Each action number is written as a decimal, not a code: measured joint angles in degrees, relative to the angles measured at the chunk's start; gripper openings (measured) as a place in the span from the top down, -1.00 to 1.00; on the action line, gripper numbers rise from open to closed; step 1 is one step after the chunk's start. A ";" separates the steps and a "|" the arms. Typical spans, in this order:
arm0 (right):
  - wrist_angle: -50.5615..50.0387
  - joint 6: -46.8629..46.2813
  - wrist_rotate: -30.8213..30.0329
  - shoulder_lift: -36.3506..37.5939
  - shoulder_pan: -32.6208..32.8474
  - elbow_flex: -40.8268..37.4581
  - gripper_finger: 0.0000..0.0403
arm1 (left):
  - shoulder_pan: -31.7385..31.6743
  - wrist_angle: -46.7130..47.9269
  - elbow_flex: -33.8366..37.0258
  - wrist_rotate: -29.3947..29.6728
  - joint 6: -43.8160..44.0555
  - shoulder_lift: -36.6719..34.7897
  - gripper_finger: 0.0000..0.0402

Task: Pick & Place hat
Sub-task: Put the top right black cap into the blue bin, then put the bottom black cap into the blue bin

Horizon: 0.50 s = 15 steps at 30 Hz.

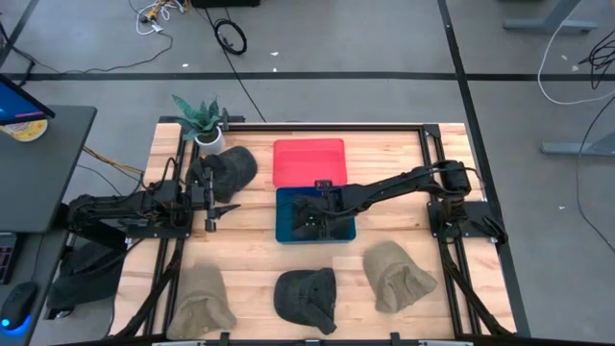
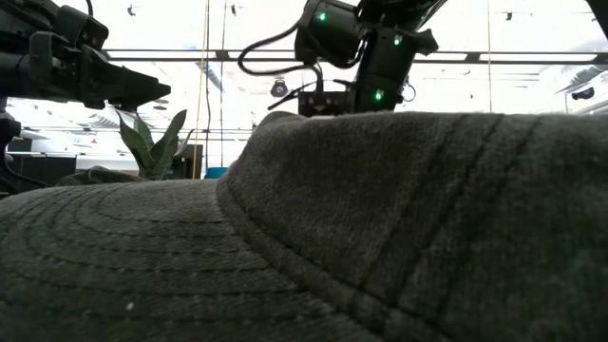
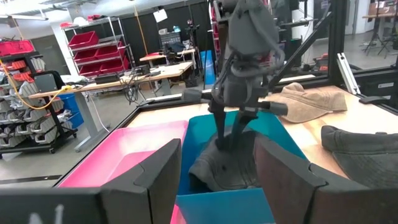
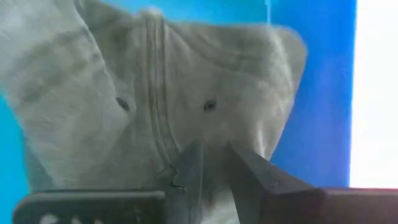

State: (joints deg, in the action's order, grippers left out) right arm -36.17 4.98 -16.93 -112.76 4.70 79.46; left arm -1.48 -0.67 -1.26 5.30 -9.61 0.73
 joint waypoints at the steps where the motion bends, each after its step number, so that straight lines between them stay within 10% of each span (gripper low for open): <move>1: -0.14 0.10 -0.04 0.42 0.22 0.33 0.62 | -0.02 0.00 0.00 -0.01 0.00 0.00 -0.03; 15: -0.18 10.88 6.50 5.19 5.78 3.51 0.51 | -0.01 0.02 -0.01 -0.02 0.00 0.00 -0.03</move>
State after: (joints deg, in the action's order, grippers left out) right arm -36.35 15.86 -10.44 -107.57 10.48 82.97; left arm -1.48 -0.64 -1.26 5.28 -9.61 0.73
